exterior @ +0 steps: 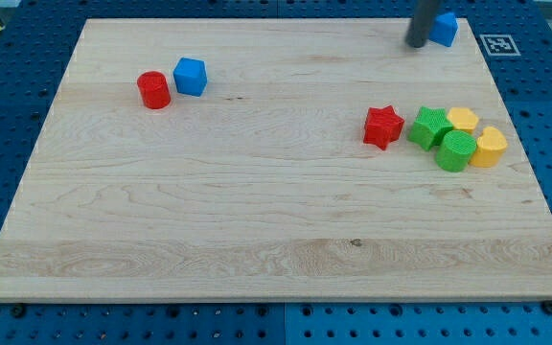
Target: Move the blue cube to the blue triangle
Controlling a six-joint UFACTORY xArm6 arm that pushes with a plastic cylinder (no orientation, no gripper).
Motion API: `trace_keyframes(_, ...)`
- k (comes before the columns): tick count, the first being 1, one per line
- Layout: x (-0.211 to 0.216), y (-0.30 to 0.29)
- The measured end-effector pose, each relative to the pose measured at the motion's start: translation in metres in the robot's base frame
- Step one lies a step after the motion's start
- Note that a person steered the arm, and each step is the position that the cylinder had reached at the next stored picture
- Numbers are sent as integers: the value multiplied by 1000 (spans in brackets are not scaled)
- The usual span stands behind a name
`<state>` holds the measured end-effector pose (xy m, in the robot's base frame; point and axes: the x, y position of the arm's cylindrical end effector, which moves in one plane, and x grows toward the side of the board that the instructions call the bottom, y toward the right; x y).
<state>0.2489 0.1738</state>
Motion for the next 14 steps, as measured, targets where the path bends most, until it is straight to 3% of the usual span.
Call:
trace_keyframes(4,13,-366)
trace_keyframes(8,91,-317)
trace_keyframes(12,79,-252)
trace_keyframes(14,38,-210)
